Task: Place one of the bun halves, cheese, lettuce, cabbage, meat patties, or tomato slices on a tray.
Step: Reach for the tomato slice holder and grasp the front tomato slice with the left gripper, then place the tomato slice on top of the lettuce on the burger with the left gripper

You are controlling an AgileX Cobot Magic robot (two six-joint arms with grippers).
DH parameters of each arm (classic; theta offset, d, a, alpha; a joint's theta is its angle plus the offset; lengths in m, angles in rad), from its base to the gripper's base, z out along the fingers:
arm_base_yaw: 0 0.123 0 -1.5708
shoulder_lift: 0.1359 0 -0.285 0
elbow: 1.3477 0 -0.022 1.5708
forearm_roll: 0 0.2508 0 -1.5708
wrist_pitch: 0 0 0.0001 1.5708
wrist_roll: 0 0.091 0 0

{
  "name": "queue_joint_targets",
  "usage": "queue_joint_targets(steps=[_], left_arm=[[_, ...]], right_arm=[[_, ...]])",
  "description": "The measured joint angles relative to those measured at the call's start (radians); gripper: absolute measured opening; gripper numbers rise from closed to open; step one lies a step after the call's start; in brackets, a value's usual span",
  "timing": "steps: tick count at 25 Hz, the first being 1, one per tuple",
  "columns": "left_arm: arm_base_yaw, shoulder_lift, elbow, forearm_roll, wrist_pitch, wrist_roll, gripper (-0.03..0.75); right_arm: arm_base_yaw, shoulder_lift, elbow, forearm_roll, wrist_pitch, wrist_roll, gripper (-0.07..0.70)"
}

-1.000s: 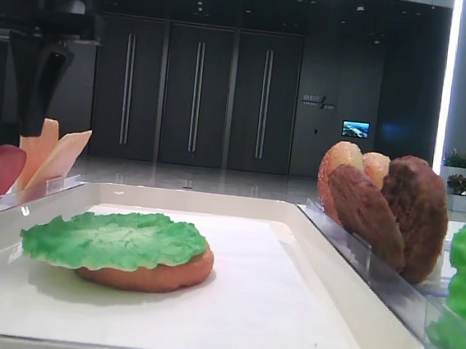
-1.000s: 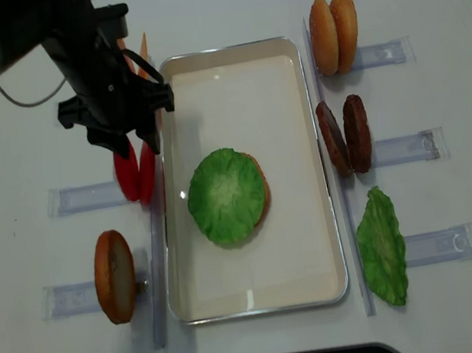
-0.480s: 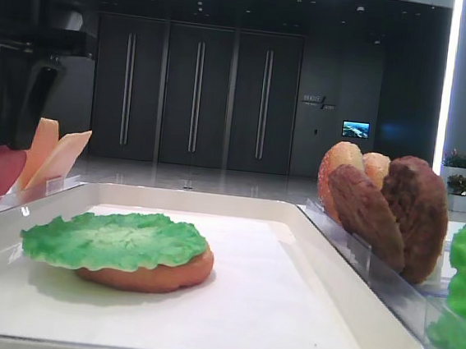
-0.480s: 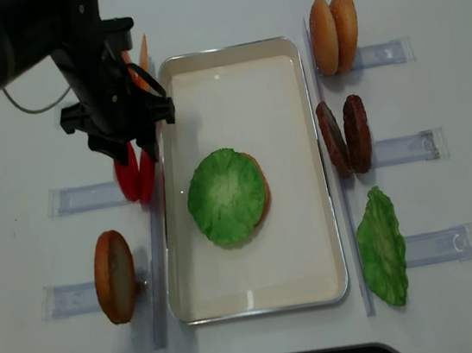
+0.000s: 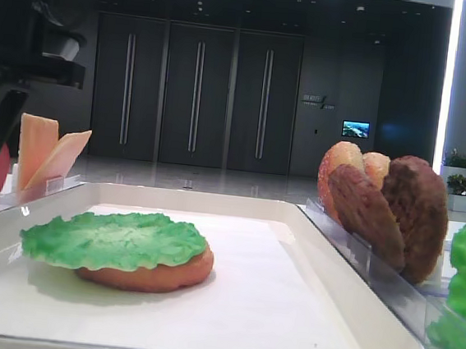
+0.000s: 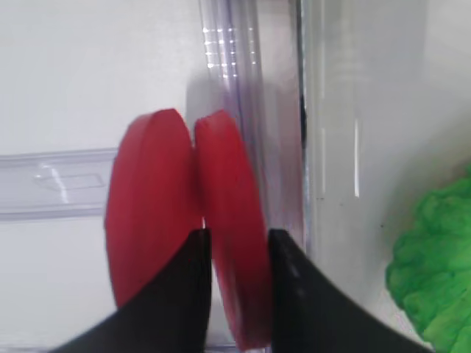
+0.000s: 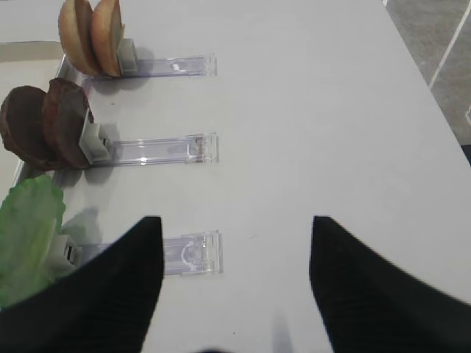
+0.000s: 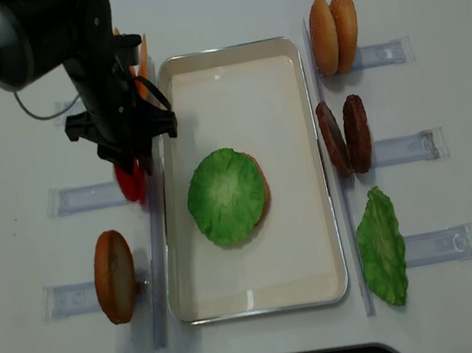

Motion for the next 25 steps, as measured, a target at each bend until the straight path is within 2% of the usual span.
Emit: queue_joint_targets(steps=[2, 3, 10, 18, 21, 25], left_arm=[[0.001, 0.000, 0.000, 0.013, 0.013, 0.001, 0.069], [0.002, 0.000, 0.000, 0.014, 0.014, 0.001, 0.056], [0.002, -0.034, -0.051, -0.024, 0.030, 0.004, 0.056], [0.002, -0.090, -0.080, -0.149, 0.038, 0.033, 0.055], [0.002, -0.090, -0.056, -0.294, 0.004, 0.102, 0.055], [0.002, -0.090, 0.002, -0.570, -0.088, 0.267, 0.055]], right_arm=[[0.000, 0.000, 0.000, 0.000, 0.000, 0.000, 0.417], [0.000, 0.000, 0.000, 0.000, 0.000, 0.000, 0.417], [0.000, 0.000, 0.000, 0.000, 0.000, 0.000, 0.417], [0.000, 0.000, 0.000, 0.000, 0.000, 0.000, 0.417], [0.000, 0.000, 0.000, 0.000, 0.000, 0.000, 0.417], [0.000, 0.000, 0.000, 0.000, 0.000, 0.000, 0.417]])
